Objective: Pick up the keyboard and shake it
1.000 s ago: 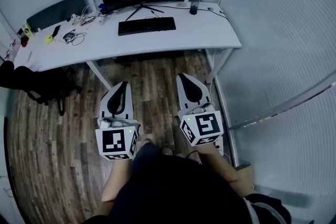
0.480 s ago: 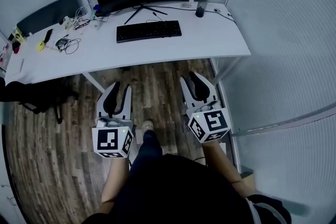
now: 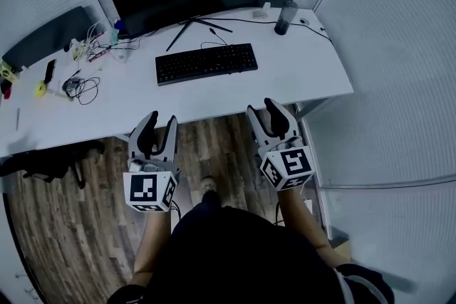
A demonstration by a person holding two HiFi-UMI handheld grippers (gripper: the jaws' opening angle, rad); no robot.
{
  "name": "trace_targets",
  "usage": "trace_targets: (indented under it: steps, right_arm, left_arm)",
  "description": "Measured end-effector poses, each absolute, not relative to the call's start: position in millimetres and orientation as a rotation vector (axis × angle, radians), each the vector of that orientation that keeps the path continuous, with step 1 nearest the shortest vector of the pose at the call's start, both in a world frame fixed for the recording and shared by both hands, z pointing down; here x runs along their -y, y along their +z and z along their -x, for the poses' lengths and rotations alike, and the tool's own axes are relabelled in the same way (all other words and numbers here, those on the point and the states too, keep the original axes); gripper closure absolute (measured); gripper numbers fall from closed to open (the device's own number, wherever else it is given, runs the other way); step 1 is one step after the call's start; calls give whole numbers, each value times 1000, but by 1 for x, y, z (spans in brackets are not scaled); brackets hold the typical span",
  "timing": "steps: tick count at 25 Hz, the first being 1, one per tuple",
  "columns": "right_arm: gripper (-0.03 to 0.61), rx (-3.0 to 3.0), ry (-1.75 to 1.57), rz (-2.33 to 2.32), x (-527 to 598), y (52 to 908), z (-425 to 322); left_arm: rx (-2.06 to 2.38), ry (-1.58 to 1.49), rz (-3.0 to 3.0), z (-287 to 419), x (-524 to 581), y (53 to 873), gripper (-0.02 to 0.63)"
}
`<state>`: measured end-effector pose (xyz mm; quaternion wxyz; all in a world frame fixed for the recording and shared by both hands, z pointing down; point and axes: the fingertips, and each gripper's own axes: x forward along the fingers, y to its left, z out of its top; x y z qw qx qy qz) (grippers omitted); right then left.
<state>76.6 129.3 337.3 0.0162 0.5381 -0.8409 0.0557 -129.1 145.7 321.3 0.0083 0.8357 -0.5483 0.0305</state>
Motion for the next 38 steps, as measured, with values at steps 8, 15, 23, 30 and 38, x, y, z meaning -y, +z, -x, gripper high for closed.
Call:
trace_targets:
  steps: [8,15,23,30,38]
  right_arm:
    - [405,2517,228,-1729,-69,359,-82]
    - [396,2496,268,-1722,2,379,-94]
    - [387,2479,284,-1611,90,418,-100]
    - [380,2414,330,-1467,159,474,-121]
    - [356,2347,496,-1273,199,544,-136]
  left_arm:
    - [1634,145,-2581,142,-74,349,449]
    - [1617,171,-2540,143,-14,370,439]
    - [1639,236,-2469,146,60,406,428]
    - [1619,287,-2334,149,114,456,393]
    - [1575,343,-2120,176,148,524,351]
